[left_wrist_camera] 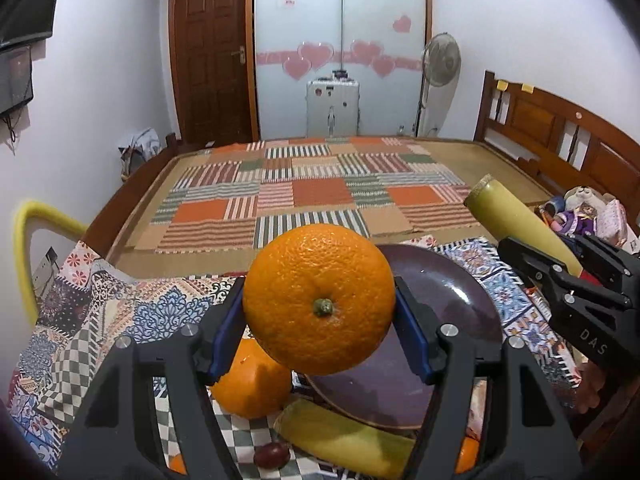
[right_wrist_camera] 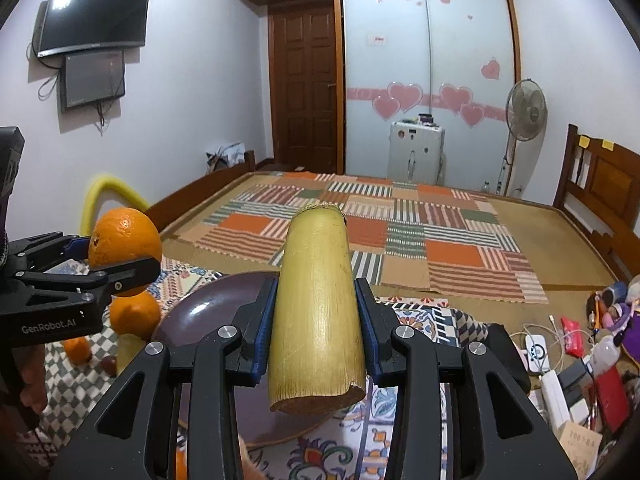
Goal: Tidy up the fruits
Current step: 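Carry both onto the purple plate and open both tools to release them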
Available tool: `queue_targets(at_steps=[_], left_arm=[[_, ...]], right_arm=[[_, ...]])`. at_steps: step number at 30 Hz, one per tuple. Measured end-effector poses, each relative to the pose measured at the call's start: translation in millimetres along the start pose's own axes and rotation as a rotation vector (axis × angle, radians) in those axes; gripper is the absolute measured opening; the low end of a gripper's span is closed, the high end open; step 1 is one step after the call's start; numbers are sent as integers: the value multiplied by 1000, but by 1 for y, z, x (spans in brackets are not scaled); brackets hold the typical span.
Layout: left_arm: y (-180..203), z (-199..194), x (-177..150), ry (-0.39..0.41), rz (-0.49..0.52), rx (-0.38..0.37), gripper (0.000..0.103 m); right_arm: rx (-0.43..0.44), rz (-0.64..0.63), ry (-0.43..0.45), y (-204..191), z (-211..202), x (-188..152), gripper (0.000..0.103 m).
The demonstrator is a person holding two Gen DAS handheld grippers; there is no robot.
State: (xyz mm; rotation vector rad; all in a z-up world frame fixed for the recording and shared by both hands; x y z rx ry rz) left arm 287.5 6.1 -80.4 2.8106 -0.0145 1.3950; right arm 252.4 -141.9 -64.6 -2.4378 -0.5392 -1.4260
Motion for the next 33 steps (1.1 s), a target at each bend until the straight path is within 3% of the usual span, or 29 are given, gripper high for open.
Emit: queue_targets(at_steps=[20, 33], left_arm=[[10, 76, -7, -237, 54, -48, 68], [12, 88, -7, -277, 51, -72, 68]], right_arm=[[30, -52, -239, -4, 55, -9, 34], [34, -57, -278, -5, 63, -12, 34]])
Point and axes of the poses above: each gripper's, at about its wrist camera, not at the fingertips, and z roughly the way its jaws point, y to its right, x to its top, the point moved 1 cm from there along z, roughly the way its jaws point, and after that the axes turned 1 degree about x, right-handed, at the moved point
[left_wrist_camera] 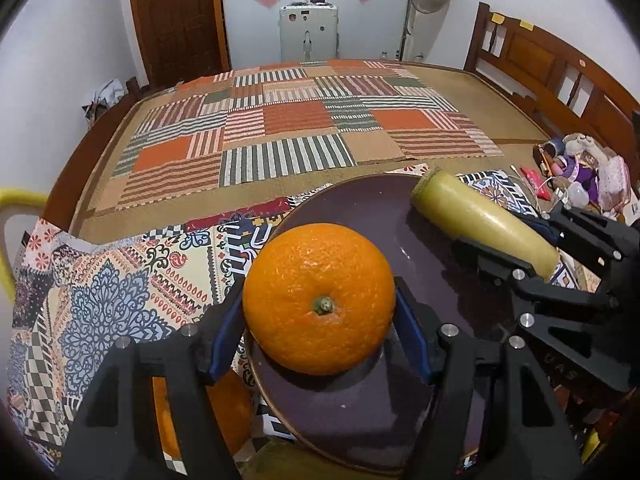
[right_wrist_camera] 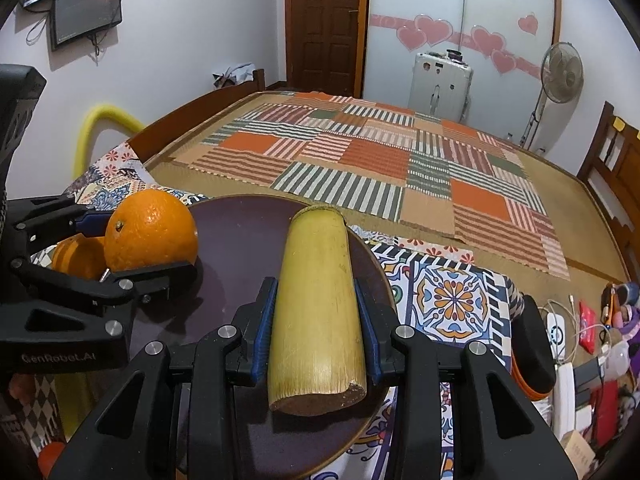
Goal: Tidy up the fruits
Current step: 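Carry both onto the purple plate and open both tools to release them, then withdraw both open tools from the plate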
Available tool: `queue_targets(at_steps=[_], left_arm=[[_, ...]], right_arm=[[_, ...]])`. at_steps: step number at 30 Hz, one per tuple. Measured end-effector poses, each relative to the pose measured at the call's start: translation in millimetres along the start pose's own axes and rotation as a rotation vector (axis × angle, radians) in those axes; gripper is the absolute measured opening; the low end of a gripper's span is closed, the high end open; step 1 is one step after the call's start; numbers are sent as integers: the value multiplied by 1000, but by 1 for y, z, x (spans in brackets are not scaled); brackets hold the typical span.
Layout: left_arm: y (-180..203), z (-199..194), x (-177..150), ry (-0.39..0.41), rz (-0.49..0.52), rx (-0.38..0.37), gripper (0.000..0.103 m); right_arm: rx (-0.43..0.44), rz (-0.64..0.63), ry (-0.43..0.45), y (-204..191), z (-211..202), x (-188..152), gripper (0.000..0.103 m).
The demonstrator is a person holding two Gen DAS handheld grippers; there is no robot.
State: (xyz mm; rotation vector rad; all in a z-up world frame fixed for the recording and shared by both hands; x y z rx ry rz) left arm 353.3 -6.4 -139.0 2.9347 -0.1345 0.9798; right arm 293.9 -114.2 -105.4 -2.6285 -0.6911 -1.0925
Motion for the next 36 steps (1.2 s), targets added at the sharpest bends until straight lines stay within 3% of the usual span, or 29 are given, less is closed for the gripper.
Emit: queue_targets(at_steps=[7, 11, 16, 29, 36], left_arm=[[0, 1, 1, 11, 5, 5, 70], [-2, -9, 2, 39, -17, -1, 83], [-3, -24, -2, 65, -15, 7, 83], [-15, -120, -27, 263, 15, 57, 84], [-32, -154, -54, 298, 10, 82, 87]], right_arm=[[7, 1, -18, -1, 4, -1, 34], [7, -6, -25, -3, 4, -1, 35], [7, -13, 3, -5, -7, 2, 35], [10, 7, 164, -15, -76, 2, 38], [5, -4, 239, -24, -111, -15, 43]])
Point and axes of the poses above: each gripper's, at about its wrist camera, not at the fingertips, and z roughly the way its jaws point, y to its right, x to its top, the point moved 1 cm from there along z, roughly the way its jaws point, and after that the axes turned 1 degree about x, right-handed, at the moved point
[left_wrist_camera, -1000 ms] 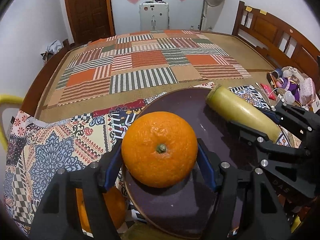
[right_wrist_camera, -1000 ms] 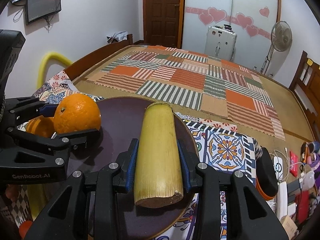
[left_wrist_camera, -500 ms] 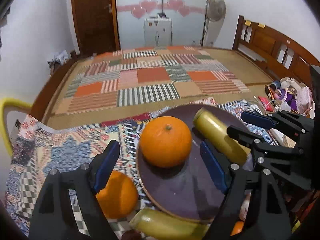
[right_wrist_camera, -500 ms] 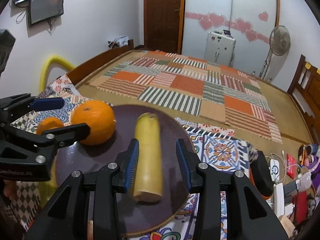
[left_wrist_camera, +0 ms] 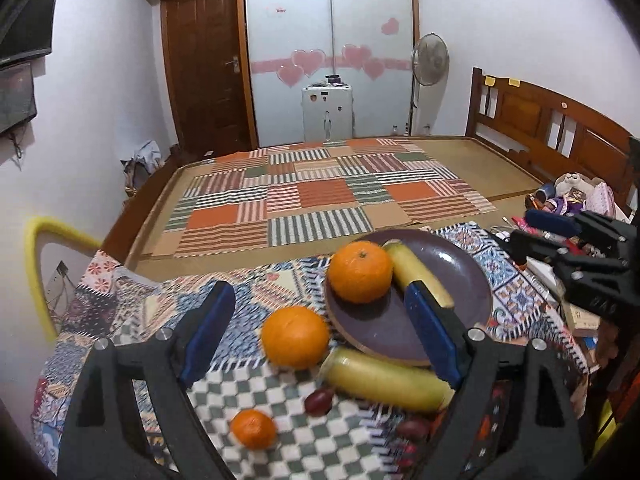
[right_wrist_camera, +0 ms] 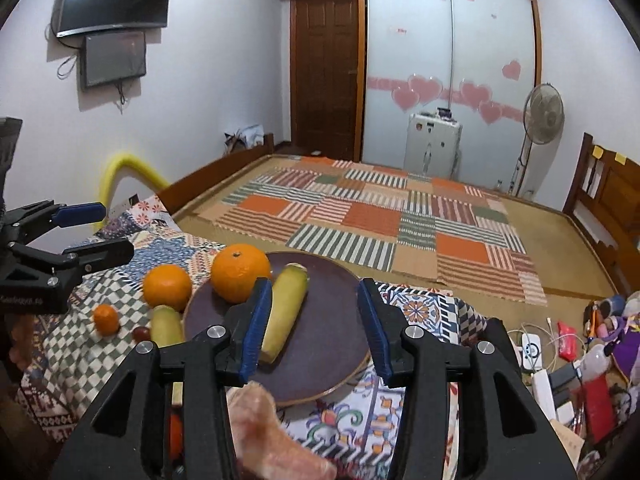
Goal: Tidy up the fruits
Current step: 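Withdraw both open tools from the plate, then grasp the pink meat piece with the right tool while the left tool grasps the small tangerine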
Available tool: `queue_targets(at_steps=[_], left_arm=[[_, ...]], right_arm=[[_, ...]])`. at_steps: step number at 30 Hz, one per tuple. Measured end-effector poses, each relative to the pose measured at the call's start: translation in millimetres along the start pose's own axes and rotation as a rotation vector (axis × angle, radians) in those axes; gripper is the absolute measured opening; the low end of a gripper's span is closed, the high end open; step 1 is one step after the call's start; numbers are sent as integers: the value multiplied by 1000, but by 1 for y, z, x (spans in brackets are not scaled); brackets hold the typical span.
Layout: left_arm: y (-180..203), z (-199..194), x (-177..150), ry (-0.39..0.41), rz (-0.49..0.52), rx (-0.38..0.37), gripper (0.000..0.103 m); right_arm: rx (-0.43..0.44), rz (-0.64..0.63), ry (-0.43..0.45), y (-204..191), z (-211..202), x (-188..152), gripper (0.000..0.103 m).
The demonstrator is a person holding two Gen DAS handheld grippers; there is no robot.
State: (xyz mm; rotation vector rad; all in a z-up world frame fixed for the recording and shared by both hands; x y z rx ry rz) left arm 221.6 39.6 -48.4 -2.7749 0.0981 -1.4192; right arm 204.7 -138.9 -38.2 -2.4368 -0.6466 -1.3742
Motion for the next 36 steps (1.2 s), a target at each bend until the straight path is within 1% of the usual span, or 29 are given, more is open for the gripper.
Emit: queue_targets(at_steps=[3, 5, 7, 9, 11, 12, 15, 19, 22, 25, 31, 36], left_arm=[[-8, -9, -14, -10, 13, 18, 88], [-11, -10, -23, -24, 19, 25, 88], [-17, -11, -36, -46, 21, 33, 88], [-18, -12, -48, -64, 15, 43, 88], [-26, -12, -63, -84, -15, 48, 87], [-28, -10, -67, -88, -30, 46, 88], [-39, -7, -90, -115, -83, 50, 88], [-47, 0, -110, -154, -94, 62, 87], [-49, 2, -118, -166, -99, 58, 87], [-49, 4, -121, -164, -99, 52, 83], [-40, 12, -120, -167, -67, 39, 71], [-39, 23, -118, -178, -68, 28, 61]], right_arm=[[-14, -10, 10, -3, -8, -9, 44], [-7, -5, 9, -4, -13, -16, 45], [3, 3, 3, -4, -15, -25, 50], [-13, -8, 2, -8, -16, -36, 53], [-26, -28, 1, -10, -16, -45, 55], [-29, -31, -6, -11, -14, -50, 57], [-26, -32, -46, -13, -4, -66, 57], [5, -36, -99, -17, 6, -81, 57], [12, -46, -121, -16, 9, -87, 57], [19, -48, -155, -13, 19, -88, 57], [49, -53, -191, -13, 28, -91, 58], [47, -99, -212, -18, 31, -91, 59]])
Point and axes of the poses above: each gripper's, at about its wrist camera, not at the fingertips, and z roughly the way its jaws point, y to its right, x to its top, the point moved 1 cm from there along z, roughly the way its jaws point, and after that the axes turned 1 degree about x, right-handed, at the moved point
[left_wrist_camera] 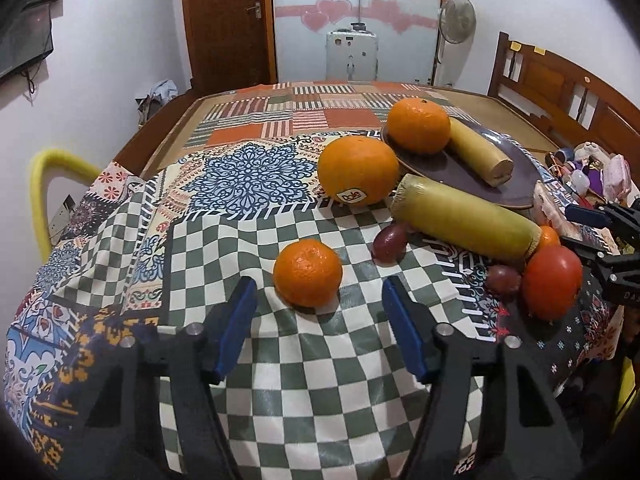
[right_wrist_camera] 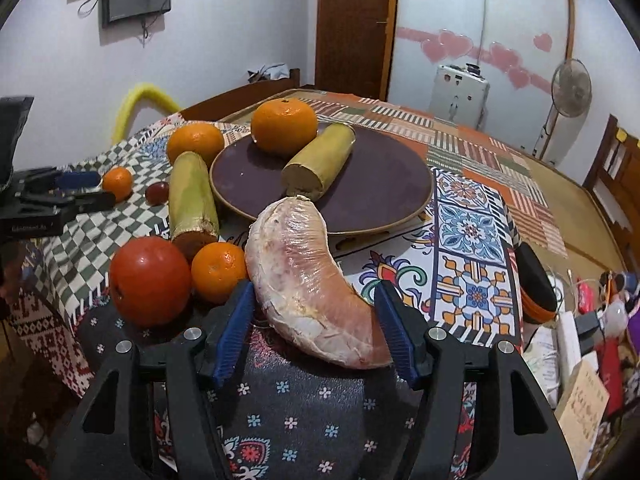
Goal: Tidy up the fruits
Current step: 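Grasp the pink meat piece with the right tool while the left tool grasps the small tangerine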
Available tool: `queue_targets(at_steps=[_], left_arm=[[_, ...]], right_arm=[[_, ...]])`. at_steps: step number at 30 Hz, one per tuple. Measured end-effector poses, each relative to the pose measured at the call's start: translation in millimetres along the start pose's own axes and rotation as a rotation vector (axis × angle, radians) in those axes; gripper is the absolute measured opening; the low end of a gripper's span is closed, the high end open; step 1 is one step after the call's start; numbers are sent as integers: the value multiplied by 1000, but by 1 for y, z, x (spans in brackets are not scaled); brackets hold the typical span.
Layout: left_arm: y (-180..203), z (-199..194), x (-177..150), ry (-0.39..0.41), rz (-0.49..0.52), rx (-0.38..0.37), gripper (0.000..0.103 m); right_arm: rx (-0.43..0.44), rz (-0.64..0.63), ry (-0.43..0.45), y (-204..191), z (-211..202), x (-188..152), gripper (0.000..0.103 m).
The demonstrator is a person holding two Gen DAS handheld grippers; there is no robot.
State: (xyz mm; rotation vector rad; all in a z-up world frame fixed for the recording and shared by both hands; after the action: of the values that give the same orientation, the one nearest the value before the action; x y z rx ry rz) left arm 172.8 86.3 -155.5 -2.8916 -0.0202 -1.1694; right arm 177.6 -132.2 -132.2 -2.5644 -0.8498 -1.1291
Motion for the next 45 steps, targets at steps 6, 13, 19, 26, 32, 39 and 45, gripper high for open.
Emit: queue_targets(at_steps=[6, 13, 19, 26, 32, 39, 45], left_arm=[[-5, 9, 4, -5, -21, 6, 52], [-11, 14, 6, 4, -31, 11, 44], [-12, 15, 7, 7, -27, -4, 37], [7, -4, 0, 19, 14, -65, 37], [28, -20, -3, 42, 67, -92, 37], [42, -28, 0, 61, 92, -107, 37], [43, -30, 12, 86, 80, -114, 37]], right_arm=[[30, -8, -9, 3, 1, 1, 57], [68, 30, 26, 2, -9, -2, 36], [27, 56, 30, 6, -17, -5, 31], [34, 45, -13, 13, -6, 3, 43], [45, 47, -43, 15, 7, 8, 50], [37, 57, -18, 14, 3, 9, 43], [29, 80, 51, 17, -20, 16, 41]])
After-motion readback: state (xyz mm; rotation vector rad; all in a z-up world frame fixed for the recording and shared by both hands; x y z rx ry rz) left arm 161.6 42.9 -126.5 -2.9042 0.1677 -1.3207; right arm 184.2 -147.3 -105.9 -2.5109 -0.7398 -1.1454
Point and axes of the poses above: each gripper's, at about its wrist camera, not at the fingertips, and z roughly the way its jaws point, y to its right, x to its top, the point moved 1 cm from there along z, roughly the way its jaws point, and after that the axes turned 1 degree about x, right-handed, at the moved point
